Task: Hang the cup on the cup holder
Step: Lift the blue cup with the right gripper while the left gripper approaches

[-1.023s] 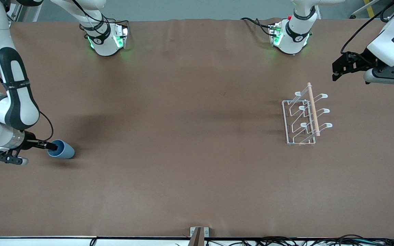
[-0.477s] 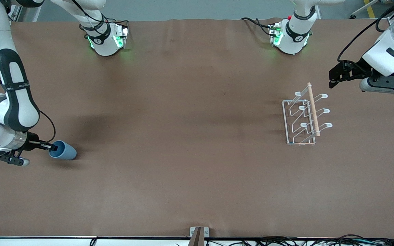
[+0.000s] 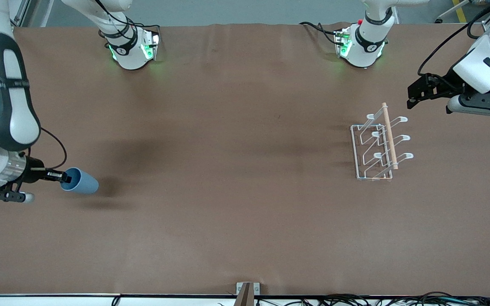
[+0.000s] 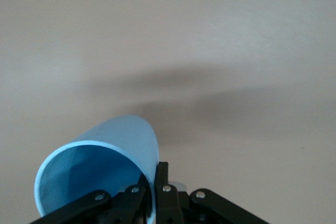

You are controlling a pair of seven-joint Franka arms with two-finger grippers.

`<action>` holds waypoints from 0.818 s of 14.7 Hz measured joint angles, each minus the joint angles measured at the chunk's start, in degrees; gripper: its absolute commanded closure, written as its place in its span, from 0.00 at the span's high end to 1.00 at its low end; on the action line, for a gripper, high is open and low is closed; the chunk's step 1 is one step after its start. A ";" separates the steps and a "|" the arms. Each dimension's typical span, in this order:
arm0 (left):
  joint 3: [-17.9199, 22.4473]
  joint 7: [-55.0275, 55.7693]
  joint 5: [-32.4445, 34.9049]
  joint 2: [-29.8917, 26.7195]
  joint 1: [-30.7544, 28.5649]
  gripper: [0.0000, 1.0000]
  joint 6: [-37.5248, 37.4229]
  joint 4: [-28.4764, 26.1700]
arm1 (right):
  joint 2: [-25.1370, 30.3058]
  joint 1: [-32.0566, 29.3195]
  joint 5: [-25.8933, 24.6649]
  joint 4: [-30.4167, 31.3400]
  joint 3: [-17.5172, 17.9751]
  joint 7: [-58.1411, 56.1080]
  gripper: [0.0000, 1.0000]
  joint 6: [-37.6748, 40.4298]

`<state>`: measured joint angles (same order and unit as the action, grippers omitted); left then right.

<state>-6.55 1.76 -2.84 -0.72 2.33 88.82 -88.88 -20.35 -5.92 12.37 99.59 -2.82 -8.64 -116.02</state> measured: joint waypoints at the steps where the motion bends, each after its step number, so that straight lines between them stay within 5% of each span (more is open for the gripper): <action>1: 0.03 0.00 -0.04 0.00 -0.14 1.00 -0.15 0.07 | 2.50 1.99 0.26 -0.02 0.13 0.00 0.00 1.92; 8: -0.74 -1.63 -6.49 -0.05 0.17 1.00 -1.25 0.28 | 10.37 15.88 16.93 0.02 0.84 0.15 0.00 9.80; 12: -6.58 -4.08 -10.34 -0.04 0.49 1.00 -1.17 0.42 | 10.39 20.45 30.41 0.06 0.86 0.13 0.00 10.83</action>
<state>-13.12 -2.32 -13.17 -0.76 2.83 87.65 -88.45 -9.96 14.53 42.79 99.65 -1.96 -8.51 -105.19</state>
